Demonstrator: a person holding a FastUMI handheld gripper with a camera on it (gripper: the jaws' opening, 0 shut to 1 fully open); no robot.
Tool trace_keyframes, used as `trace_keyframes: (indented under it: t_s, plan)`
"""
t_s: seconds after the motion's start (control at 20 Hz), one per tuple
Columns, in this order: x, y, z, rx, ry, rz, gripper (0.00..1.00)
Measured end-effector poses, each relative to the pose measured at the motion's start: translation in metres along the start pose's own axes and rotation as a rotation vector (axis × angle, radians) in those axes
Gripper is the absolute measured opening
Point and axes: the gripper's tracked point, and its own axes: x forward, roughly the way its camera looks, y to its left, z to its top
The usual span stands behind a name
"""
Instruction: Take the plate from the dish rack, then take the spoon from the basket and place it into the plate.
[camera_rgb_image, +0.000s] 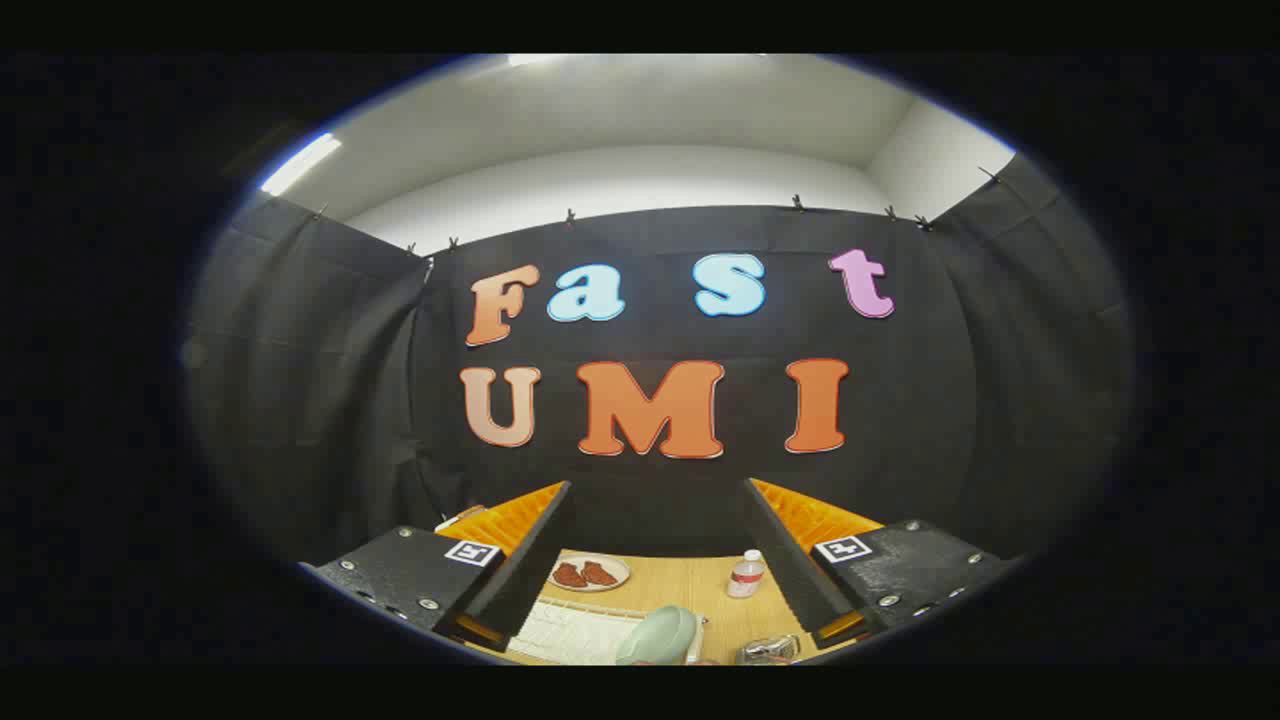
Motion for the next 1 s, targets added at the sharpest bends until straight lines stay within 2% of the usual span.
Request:
trace_keyframes:
  t_s: [0.35, 1.0]
  plan:
    - [0.009, -0.012, -0.013, -0.002, 0.042, -0.002, 0.98]
    - [0.03, -0.007, -0.018, 0.008, 0.103, 0.097, 0.98]
